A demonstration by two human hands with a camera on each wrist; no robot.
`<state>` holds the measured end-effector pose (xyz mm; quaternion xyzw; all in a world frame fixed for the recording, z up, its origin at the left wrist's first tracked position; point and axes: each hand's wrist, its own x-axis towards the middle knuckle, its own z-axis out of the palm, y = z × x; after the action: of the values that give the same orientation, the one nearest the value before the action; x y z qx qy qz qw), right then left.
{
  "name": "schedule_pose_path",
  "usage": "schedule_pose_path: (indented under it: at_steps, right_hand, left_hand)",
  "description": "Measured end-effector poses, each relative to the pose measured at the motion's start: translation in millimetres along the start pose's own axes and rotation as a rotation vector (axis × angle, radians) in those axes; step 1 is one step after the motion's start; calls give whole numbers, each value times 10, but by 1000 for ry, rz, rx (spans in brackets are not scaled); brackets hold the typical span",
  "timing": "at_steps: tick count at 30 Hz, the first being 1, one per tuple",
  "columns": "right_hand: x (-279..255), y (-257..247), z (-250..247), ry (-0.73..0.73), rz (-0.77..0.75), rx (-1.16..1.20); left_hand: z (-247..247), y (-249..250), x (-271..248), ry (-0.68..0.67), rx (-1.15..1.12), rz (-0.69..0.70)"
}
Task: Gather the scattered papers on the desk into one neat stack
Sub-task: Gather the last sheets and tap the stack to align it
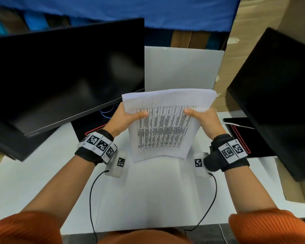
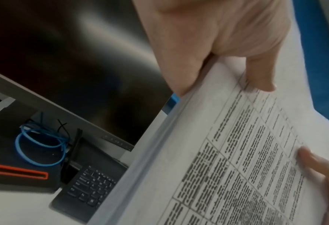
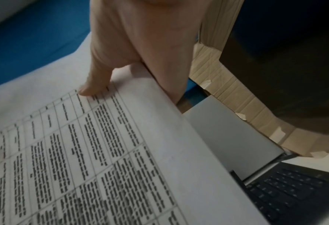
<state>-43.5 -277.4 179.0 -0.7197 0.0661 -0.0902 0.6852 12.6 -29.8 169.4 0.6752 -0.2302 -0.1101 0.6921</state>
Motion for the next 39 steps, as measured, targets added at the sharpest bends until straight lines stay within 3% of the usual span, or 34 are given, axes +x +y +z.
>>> schedule_pose_path:
  at_steps: [21,26,31,39]
  right_hand:
    - [-144,90,105,-53,-42,42]
    - [-280,451,124,-104,117,-17]
    - [-389,677,146,-20,313,-62]
    - [-336,542,75,-33,231,-6]
  left_hand:
    - [-86,85,-139,-17,38,23]
    - [-45,-108,-208,6,40,-42]
    - [-16,-367,-288,28,35,-153]
    - [88,-305,-238,84,19,-154]
